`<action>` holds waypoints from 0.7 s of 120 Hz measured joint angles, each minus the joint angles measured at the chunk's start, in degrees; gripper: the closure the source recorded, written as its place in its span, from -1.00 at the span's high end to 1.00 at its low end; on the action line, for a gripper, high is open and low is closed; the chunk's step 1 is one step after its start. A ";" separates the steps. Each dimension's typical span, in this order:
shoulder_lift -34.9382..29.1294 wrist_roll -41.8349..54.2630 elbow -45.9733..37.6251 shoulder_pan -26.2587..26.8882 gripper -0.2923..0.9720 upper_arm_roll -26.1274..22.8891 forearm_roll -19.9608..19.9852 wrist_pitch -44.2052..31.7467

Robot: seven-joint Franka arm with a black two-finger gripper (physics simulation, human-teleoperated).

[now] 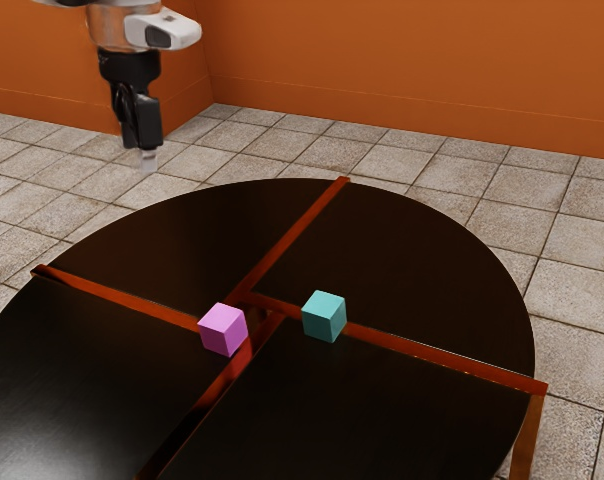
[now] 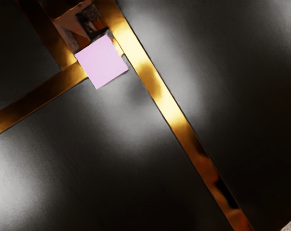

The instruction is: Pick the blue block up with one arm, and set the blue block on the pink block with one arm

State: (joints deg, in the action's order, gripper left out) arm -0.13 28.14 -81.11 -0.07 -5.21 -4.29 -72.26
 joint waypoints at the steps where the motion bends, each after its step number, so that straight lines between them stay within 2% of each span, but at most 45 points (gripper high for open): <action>1: 0.00 0.26 0.01 0.13 0.54 0.02 0.02 -0.21; 18: 0.16 4.58 0.04 2.22 0.54 0.23 0.20 -2.77; 32: 1.57 7.80 0.00 3.92 0.54 0.62 2.69 -3.89; 47: 3.94 12.52 -0.57 3.36 0.54 0.51 4.90 -5.04; 59: 7.84 18.29 -1.78 1.07 0.54 0.28 5.87 -8.82; 84: 11.78 30.25 -7.44 4.88 0.54 -0.61 6.34 -19.06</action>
State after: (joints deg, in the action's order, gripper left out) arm 11.66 58.39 -88.55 4.81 -5.82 2.05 -91.32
